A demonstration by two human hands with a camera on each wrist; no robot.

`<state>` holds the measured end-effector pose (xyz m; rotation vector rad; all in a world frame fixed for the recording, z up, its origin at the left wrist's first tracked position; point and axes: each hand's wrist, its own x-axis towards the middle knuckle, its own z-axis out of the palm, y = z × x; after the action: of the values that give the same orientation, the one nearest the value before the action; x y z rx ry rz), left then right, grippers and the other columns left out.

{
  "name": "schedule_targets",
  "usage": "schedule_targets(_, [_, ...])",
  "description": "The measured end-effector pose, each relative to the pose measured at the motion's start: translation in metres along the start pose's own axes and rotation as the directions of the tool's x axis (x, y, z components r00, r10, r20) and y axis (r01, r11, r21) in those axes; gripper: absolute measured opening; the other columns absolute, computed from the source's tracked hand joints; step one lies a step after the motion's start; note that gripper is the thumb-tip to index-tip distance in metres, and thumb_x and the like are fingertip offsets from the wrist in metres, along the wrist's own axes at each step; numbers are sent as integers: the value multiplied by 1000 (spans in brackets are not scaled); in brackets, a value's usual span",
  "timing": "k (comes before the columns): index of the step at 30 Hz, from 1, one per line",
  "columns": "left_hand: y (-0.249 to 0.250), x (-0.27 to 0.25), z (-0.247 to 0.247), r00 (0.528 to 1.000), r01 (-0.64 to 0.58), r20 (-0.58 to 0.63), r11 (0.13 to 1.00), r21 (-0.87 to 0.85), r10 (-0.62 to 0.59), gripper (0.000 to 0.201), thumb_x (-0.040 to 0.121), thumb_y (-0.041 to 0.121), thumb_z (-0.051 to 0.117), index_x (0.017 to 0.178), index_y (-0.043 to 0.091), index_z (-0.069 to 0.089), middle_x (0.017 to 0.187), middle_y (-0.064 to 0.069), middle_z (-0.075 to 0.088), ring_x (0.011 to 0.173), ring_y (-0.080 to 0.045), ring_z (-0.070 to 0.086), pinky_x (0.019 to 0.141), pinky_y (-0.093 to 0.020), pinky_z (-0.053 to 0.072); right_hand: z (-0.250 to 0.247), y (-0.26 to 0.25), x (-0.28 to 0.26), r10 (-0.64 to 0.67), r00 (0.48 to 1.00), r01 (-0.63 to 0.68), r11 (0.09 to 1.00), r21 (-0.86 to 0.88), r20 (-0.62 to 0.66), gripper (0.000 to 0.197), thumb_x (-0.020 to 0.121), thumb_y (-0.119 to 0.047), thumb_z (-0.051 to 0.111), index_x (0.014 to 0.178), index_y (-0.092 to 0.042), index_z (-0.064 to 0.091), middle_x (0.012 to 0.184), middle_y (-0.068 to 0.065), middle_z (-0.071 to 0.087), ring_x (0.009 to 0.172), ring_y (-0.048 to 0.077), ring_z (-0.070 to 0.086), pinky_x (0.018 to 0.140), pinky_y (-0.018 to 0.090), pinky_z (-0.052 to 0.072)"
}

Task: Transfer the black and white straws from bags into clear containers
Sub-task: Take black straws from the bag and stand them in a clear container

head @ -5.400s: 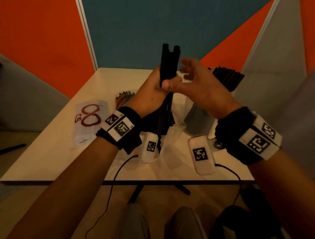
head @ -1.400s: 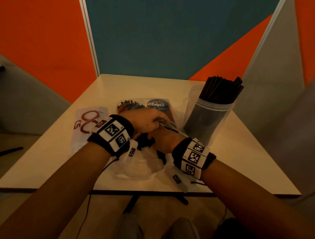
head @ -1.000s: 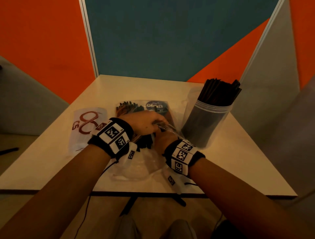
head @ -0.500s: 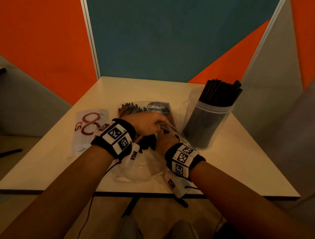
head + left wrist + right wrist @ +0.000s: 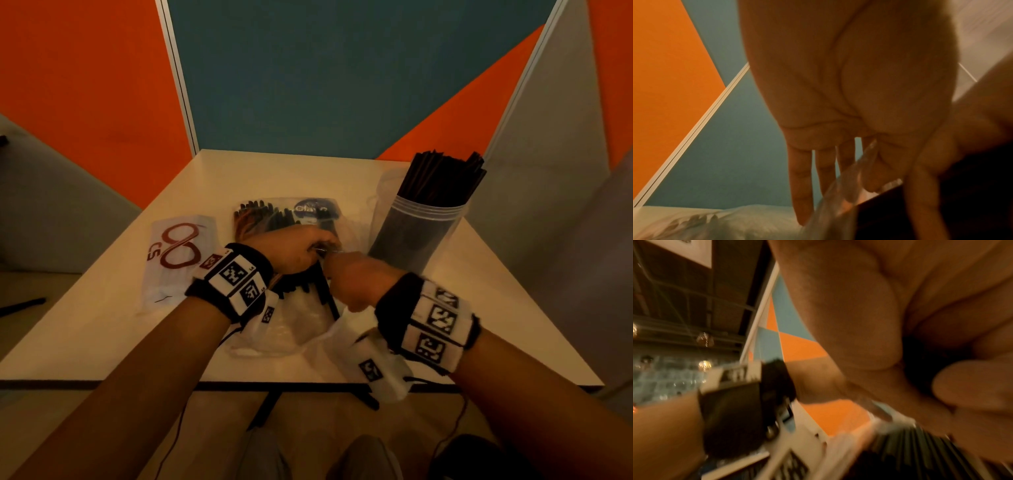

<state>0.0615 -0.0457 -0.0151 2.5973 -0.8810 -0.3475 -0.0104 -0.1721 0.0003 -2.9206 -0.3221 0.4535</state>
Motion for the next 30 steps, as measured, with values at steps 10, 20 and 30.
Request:
schedule_targets(10, [8,8,16,981,-189,-48,982,21,189,90,72,32,79,145,37,25,155,9,23,146,-16,3,117,-45,3,-70,27,-39,-23,974,-41,960,276,224,25,91,-3,52,114,-7,60,62,8,58,46,14,49,46,21,42])
schedule_targets(20, [32,11,21,876,-337,-482,739,-583,19,11,92,13,59,102,8,58,93,-8,65,80,-13,67,79,-32,56,-101,57,-45,-190,980,151,533,832,-56,68,67,-43,66,128,-17,50,106,17,68,81,23,67,64,26,54])
schedule_targets(30, [50,13,24,854,-402,-520,622,-672,-10,37,90,7,61,121,23,49,105,10,64,95,5,63,80,-14,50,-46,27,-3,25,844,481,408,776,-536,30,81,-10,73,106,-9,58,95,0,66,94,12,66,94,36,54])
